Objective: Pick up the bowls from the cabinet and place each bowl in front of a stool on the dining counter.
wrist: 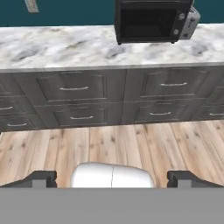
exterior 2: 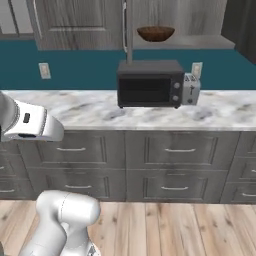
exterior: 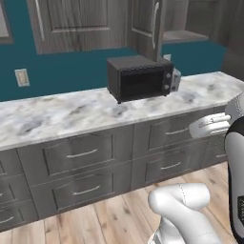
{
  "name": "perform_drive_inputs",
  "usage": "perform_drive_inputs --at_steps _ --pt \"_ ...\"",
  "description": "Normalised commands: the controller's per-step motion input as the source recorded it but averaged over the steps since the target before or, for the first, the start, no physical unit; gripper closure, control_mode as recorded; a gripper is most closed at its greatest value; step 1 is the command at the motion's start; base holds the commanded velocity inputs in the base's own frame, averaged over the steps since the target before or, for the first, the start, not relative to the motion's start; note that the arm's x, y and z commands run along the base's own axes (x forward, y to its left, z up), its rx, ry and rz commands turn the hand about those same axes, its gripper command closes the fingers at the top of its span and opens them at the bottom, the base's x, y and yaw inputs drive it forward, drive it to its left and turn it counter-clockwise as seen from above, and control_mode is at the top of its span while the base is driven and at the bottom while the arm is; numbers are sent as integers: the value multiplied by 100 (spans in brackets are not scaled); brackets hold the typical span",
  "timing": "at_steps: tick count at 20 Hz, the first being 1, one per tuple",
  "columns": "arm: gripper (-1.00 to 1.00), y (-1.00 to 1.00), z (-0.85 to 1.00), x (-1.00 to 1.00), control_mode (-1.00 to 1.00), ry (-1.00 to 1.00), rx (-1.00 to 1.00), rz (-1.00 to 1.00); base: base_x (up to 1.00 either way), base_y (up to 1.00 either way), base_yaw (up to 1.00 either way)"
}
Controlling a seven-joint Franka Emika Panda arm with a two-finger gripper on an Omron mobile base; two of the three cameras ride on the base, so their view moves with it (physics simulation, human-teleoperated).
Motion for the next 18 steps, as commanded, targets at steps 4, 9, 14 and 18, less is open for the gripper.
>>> perform_drive_inputs --at_steps 4,9,14,18 --pt "-100 0 0 0 100 0 0 0 100 2 -4" --pt "-100 0 0 0 100 0 0 0 58 -63 -1" --pt "-100 0 0 0 100 0 0 0 37 -100 0" --pt "-100 0 0 0 100 0 0 0 55 -100 0"
